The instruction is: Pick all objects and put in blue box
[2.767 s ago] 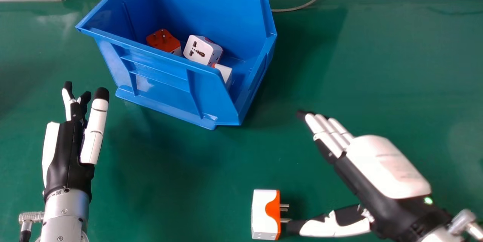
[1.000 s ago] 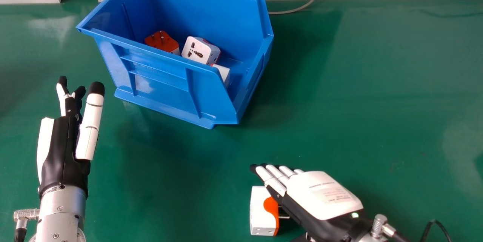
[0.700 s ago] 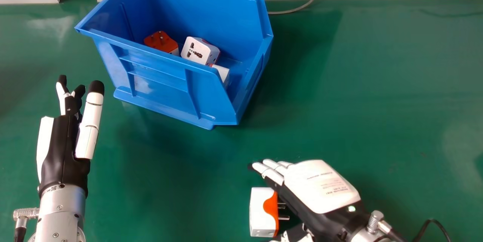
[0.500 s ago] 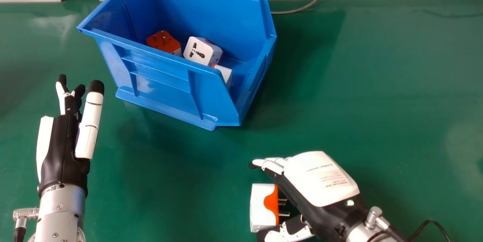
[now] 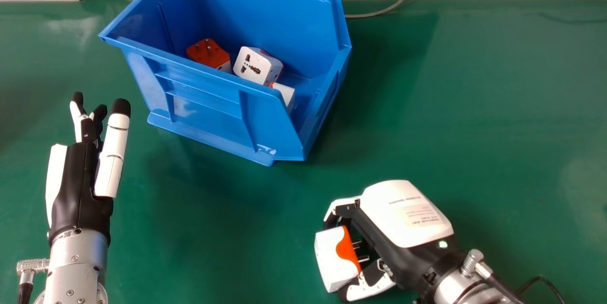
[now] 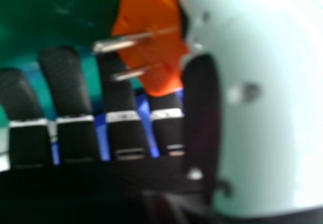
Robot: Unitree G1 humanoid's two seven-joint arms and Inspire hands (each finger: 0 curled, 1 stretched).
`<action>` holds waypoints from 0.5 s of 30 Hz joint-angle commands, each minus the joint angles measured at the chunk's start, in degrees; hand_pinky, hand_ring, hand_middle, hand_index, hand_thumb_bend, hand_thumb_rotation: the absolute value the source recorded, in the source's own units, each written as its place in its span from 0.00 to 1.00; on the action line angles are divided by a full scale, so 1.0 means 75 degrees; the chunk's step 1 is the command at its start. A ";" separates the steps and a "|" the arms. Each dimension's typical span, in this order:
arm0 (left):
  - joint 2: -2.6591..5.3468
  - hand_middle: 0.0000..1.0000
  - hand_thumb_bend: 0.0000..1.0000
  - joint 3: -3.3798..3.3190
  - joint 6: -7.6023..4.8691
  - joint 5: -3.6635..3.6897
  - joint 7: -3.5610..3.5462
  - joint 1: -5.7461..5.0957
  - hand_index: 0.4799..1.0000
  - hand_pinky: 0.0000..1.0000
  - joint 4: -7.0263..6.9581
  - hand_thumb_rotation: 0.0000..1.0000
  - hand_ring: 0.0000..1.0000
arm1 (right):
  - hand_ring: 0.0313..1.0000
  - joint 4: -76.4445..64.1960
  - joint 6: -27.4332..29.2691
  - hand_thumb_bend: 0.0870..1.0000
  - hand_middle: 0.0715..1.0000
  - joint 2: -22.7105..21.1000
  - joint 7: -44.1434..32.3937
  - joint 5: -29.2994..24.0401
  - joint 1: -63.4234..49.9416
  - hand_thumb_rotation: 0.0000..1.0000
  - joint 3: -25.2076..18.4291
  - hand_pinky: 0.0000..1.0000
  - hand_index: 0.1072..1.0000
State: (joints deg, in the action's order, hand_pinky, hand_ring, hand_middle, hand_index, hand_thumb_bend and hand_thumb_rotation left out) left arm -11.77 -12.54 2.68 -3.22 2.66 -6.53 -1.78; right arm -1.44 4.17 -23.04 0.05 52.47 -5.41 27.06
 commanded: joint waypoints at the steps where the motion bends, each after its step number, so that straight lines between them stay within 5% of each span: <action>1: 0.0020 0.97 0.62 -0.0008 -0.0025 0.0011 0.0030 0.0071 0.97 0.98 -0.0219 1.00 0.99 | 0.28 0.0033 -0.0226 0.46 0.42 -0.0150 -0.0360 0.0084 -0.0220 0.05 0.0063 0.24 0.50; 15: -0.0019 0.97 0.62 -0.0038 -0.0038 0.0018 0.0007 0.0065 0.97 0.98 -0.0198 1.00 0.99 | 0.19 -0.0204 -0.0462 0.46 0.37 -0.0095 -0.0314 0.0029 -0.0311 0.01 0.0014 0.15 0.44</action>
State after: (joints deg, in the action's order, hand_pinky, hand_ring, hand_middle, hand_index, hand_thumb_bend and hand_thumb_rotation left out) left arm -11.75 -12.56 2.72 -3.22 2.65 -6.49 -1.79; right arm -3.17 1.76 -23.01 -1.20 52.47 -6.10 27.24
